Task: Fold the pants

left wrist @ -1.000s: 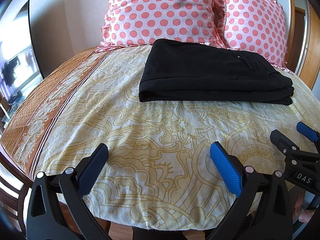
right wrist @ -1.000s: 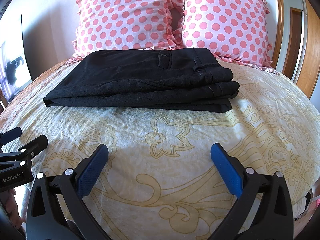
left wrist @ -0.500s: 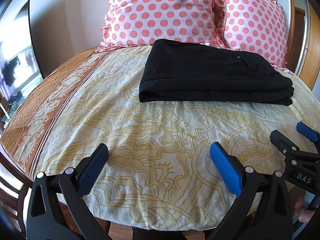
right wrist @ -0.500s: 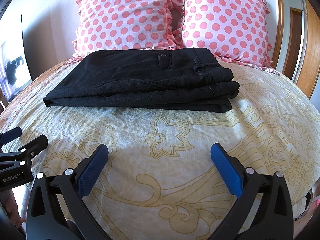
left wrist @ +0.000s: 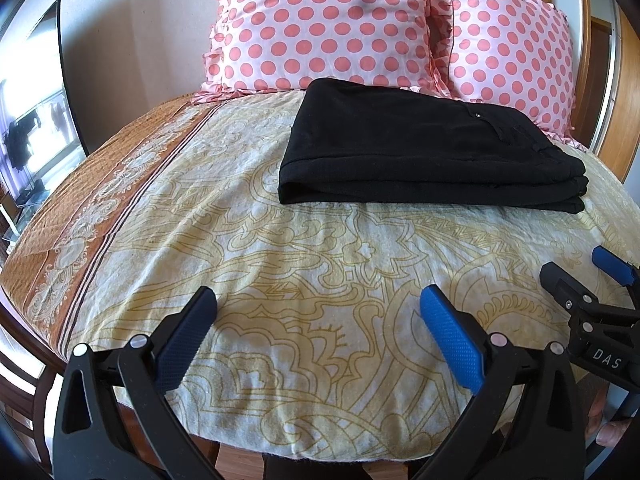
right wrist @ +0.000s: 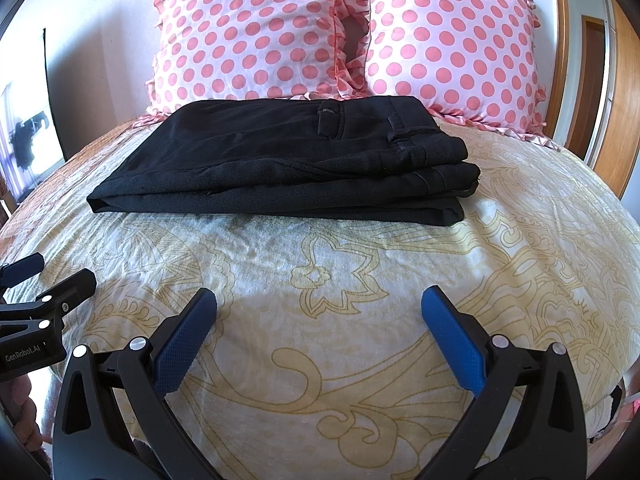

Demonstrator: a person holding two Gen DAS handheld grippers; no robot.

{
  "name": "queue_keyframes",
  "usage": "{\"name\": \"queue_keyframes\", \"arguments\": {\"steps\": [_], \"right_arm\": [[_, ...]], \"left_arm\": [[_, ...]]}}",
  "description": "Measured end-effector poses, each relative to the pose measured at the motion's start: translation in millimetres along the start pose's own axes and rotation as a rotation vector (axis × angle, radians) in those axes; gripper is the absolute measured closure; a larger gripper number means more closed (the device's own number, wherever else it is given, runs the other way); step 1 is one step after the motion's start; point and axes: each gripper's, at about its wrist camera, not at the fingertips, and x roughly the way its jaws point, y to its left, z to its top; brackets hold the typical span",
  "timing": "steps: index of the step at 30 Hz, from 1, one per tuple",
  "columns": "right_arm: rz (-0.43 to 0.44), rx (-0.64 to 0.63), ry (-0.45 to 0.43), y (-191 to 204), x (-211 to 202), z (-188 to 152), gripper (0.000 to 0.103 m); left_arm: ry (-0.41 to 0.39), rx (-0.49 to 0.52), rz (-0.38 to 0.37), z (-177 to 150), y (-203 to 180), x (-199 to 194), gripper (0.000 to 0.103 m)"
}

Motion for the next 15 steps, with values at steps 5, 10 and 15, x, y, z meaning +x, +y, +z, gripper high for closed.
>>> {"name": "queue_keyframes", "arguments": {"steps": [5, 10, 15], "right_arm": [[0.000, 0.000, -0.001, 0.4, 0.1, -0.1, 0.001], [-0.001, 0.001, -0.001, 0.7, 0.1, -0.2, 0.001], [-0.002, 0.002, -0.001, 1.0, 0.2, -0.2, 0.001]], "left_arm": [[0.003, 0.000, 0.000, -0.9, -0.8, 0.6, 0.002], [0.004, 0.001, 0.001, -1.0, -1.7, 1.2, 0.002], [0.007, 0.004, -0.003, -1.2, -2.7, 2.3, 0.002]]}}
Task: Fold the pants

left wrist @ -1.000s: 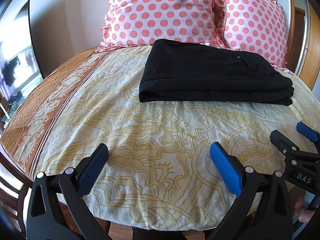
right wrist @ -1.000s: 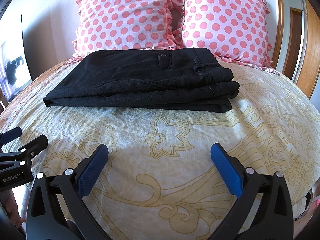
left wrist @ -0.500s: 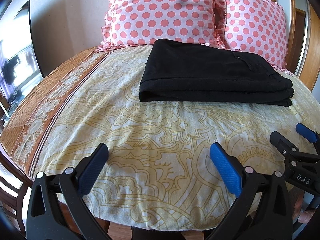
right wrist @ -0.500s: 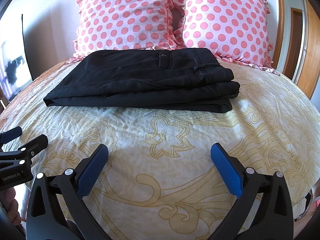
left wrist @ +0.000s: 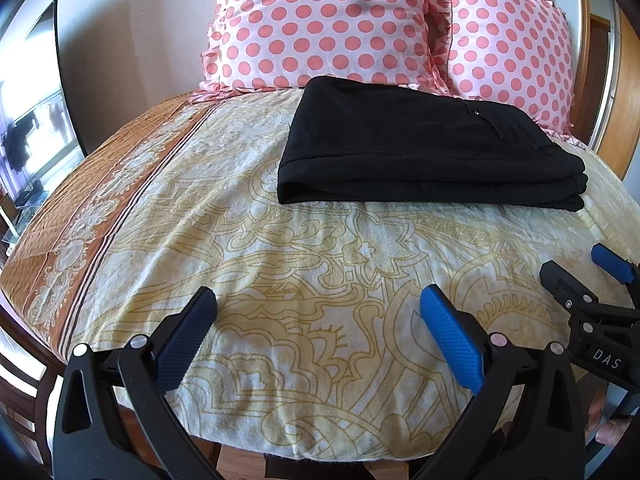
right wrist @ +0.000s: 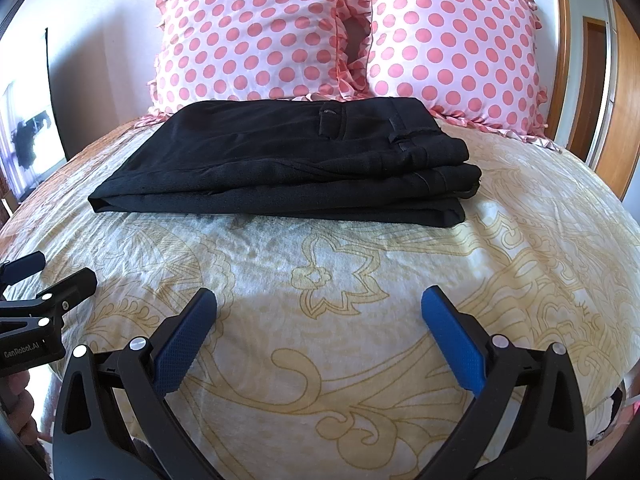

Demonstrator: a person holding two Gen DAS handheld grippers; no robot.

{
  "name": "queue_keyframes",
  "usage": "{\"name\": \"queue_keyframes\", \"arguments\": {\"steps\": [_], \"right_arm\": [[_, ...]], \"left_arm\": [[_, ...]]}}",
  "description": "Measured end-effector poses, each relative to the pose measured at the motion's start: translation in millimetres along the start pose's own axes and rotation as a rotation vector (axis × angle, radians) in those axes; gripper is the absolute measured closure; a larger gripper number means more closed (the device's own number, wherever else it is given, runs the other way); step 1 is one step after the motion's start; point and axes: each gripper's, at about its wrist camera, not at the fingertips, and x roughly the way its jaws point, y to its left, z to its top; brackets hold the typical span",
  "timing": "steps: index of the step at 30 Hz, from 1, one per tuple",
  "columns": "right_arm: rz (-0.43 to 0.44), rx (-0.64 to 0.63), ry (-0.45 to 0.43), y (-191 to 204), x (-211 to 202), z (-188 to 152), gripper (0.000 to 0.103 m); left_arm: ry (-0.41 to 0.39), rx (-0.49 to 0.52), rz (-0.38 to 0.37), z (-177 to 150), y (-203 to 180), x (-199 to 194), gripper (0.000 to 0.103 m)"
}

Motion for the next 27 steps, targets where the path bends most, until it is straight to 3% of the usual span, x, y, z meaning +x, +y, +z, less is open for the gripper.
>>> {"name": "queue_keyframes", "arguments": {"steps": [27], "right_arm": [[-0.002, 0.001, 0.000, 1.1, 0.9, 0.2, 0.001]], "left_arm": [[0.026, 0.006, -0.011, -0.7, -0.1, 3.1, 0.002]]}}
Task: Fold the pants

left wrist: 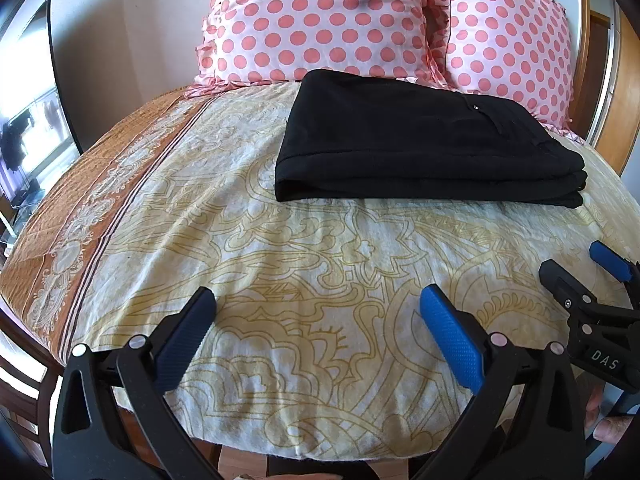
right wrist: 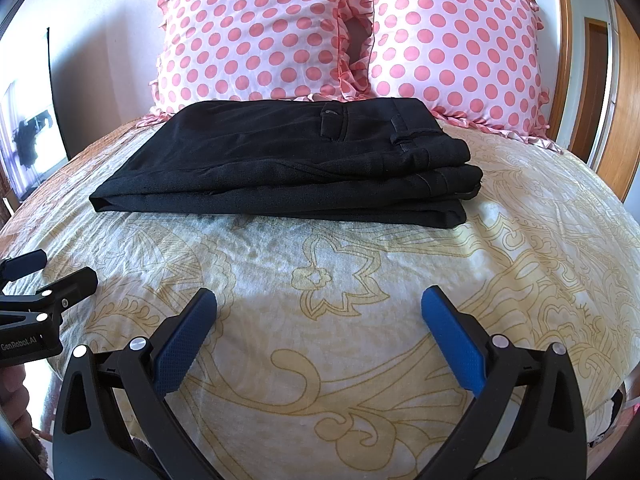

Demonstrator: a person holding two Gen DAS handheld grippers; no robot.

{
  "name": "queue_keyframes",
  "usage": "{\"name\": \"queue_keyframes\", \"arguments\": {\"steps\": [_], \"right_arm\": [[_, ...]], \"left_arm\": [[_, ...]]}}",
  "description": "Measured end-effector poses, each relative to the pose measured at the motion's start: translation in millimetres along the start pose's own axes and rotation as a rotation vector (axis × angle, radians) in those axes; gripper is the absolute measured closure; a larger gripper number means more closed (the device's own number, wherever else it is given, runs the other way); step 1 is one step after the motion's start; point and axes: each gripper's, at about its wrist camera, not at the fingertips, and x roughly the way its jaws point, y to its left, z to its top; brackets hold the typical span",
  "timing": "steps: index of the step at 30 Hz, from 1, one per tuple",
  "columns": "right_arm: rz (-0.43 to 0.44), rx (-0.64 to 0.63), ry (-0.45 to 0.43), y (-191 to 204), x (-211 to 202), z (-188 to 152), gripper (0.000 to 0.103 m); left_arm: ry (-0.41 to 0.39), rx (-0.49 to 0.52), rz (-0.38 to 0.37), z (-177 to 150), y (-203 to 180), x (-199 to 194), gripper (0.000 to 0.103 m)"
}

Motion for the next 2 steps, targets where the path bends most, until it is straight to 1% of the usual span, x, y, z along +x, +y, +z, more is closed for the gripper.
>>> {"name": "queue_keyframes", "arguments": {"steps": [2], "right_arm": [[0.000, 0.000, -0.001, 0.1, 0.1, -0.1, 0.001]], "left_arm": [[0.001, 0.000, 0.000, 0.8, 0.5, -0.2, 0.002]]}}
